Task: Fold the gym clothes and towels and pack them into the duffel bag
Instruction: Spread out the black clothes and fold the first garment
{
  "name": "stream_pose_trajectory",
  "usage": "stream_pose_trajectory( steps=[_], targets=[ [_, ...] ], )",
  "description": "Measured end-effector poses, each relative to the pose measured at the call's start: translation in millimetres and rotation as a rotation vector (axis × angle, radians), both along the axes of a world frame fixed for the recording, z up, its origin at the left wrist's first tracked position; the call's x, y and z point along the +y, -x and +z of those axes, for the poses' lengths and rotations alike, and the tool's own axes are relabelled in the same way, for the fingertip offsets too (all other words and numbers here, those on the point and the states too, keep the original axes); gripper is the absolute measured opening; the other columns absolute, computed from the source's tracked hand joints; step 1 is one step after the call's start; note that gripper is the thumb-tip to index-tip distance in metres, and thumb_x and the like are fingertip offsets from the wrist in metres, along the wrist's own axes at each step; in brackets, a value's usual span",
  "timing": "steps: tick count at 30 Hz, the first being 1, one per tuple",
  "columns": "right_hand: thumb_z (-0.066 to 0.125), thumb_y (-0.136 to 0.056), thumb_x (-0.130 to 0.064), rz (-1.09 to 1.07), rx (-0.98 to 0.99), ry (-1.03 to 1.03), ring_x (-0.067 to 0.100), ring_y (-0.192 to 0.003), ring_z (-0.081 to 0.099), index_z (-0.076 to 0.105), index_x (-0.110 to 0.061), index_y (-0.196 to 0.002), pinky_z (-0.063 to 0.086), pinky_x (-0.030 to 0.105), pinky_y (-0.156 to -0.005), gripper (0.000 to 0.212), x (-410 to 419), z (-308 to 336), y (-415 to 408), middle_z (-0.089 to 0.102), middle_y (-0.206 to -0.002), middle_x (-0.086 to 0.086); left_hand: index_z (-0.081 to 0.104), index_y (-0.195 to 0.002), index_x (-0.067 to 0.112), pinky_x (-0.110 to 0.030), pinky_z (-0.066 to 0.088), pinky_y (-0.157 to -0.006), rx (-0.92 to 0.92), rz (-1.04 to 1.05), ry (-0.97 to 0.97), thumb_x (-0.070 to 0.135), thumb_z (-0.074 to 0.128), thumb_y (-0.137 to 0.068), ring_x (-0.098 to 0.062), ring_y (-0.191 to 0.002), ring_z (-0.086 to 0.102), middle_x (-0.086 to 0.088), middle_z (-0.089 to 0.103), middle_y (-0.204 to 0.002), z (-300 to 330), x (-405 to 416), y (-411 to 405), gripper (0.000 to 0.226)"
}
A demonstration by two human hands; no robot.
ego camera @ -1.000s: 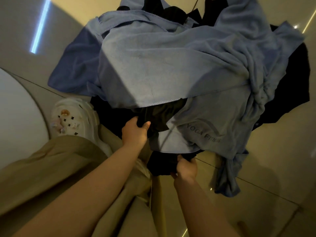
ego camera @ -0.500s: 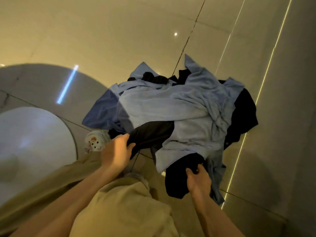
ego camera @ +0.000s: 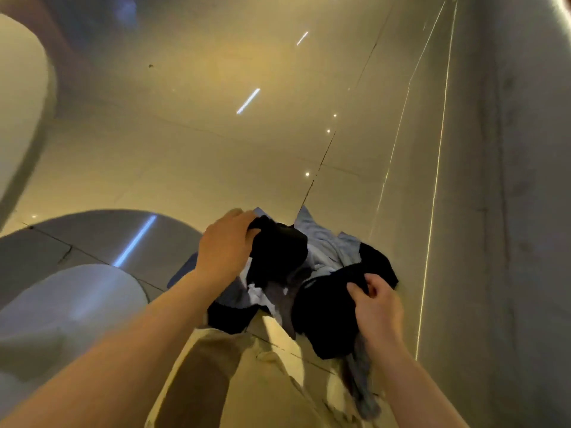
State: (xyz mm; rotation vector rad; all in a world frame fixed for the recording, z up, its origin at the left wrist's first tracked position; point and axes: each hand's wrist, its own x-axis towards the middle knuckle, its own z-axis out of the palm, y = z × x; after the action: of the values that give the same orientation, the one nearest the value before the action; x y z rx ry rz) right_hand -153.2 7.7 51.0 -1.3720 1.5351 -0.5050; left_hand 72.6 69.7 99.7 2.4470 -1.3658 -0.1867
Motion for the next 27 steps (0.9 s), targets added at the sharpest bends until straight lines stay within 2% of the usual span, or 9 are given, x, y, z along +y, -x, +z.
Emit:
stream_pose_trajectory(
  steps=[2, 4, 8, 10, 13, 15, 18, 23, 27],
  targets=[
    [0.064, -0.090, -0.019, 0.013, -0.037, 0.081, 0.020, -0.104, 0.059, 0.063, -0.015, -0.118, 0.047, 0.031, -0.087, 0.028, -9, 33, -1, 0.065, -0.109, -0.001, 0.059, -0.118, 0.014, -0.032, 0.035, -0.068, -0.028, -0.014, 0.049, 0.021, 0.045, -0.100, -0.029, -0.091, 0.056, -0.008, 0.058, -0.105, 31, -6, 3, 0.024],
    [0.062, -0.090, -0.015, 0.015, -0.089, 0.171, 0.016, -0.089, 0.061, 0.064, -0.019, -0.101, 0.048, 0.027, -0.069, 0.012, -16, 71, -3, 0.064, -0.090, -0.009, 0.061, -0.115, 0.013, -0.030, 0.030, -0.067, -0.063, -0.012, 0.105, 0.020, 0.047, -0.099, -0.030, -0.093, 0.056, -0.009, 0.058, -0.106, 64, -8, 5, 0.023],
    [0.058, -0.090, -0.004, 0.024, -0.256, 0.343, 0.002, -0.073, 0.054, 0.059, -0.022, -0.092, 0.040, 0.013, -0.056, 0.019, -25, 157, -11, 0.057, -0.080, -0.013, 0.063, -0.107, 0.011, -0.032, 0.035, -0.070, -0.072, 0.010, 0.248, 0.017, 0.048, -0.097, -0.030, -0.094, 0.057, -0.010, 0.060, -0.101, 131, -2, 10, 0.019],
    [0.057, -0.088, 0.001, 0.014, -0.342, 0.401, 0.008, -0.074, 0.055, 0.059, -0.020, -0.092, 0.045, 0.012, -0.062, 0.022, -29, 199, -20, 0.060, -0.084, -0.006, 0.064, -0.106, 0.009, -0.031, 0.036, -0.072, -0.068, 0.026, 0.313, 0.014, 0.048, -0.096, -0.030, -0.096, 0.057, -0.011, 0.062, -0.102, 161, 5, 10, 0.019],
    [0.060, -0.084, -0.002, 0.016, -0.414, 0.498, 0.019, -0.089, 0.063, 0.060, -0.027, -0.086, 0.055, 0.037, -0.083, 0.025, -30, 252, -31, 0.063, -0.087, -0.005, 0.065, -0.108, 0.008, -0.032, 0.042, -0.078, -0.082, -0.003, 0.391, 0.013, 0.048, -0.097, -0.029, -0.098, 0.058, -0.011, 0.064, -0.105, 204, 18, 10, 0.021],
    [0.063, -0.083, -0.007, 0.041, -0.420, 0.540, 0.023, -0.093, 0.064, 0.059, -0.034, -0.082, 0.055, 0.046, -0.085, 0.027, -27, 277, -36, 0.065, -0.091, -0.004, 0.064, -0.112, 0.008, -0.031, 0.043, -0.080, -0.077, -0.008, 0.482, 0.013, 0.048, -0.098, -0.027, -0.098, 0.058, -0.010, 0.065, -0.107, 234, 31, 9, 0.022],
    [0.064, -0.082, -0.012, 0.049, -0.452, 0.499, 0.024, -0.092, 0.065, 0.060, -0.034, -0.082, 0.056, 0.048, -0.082, 0.023, -24, 302, -42, 0.067, -0.094, -0.001, 0.065, -0.114, 0.008, -0.024, 0.036, -0.078, -0.123, 0.026, 0.617, 0.014, 0.051, -0.098, -0.026, -0.099, 0.059, -0.009, 0.066, -0.109, 275, 48, 3, 0.023],
    [0.061, -0.084, -0.011, 0.093, -0.564, 0.356, 0.029, -0.095, 0.065, 0.064, -0.026, -0.091, 0.058, 0.045, -0.077, 0.017, -4, 331, -67, 0.066, -0.103, 0.008, 0.064, -0.114, 0.008, -0.026, 0.041, -0.081, -0.134, 0.060, 0.612, 0.014, 0.056, -0.096, -0.027, -0.102, 0.059, -0.010, 0.065, -0.110, 316, 78, -20, 0.022],
    [0.060, -0.086, -0.009, 0.207, -0.653, 0.373, 0.029, -0.100, 0.062, 0.063, -0.023, -0.096, 0.055, 0.049, -0.085, 0.017, 26, 367, -102, 0.065, -0.107, 0.010, 0.064, -0.113, 0.010, -0.026, 0.039, -0.078, -0.145, 0.125, 0.680, 0.015, 0.057, -0.095, -0.020, -0.099, 0.056, -0.006, 0.063, -0.106, 351, 106, -37, 0.020]
  ],
)
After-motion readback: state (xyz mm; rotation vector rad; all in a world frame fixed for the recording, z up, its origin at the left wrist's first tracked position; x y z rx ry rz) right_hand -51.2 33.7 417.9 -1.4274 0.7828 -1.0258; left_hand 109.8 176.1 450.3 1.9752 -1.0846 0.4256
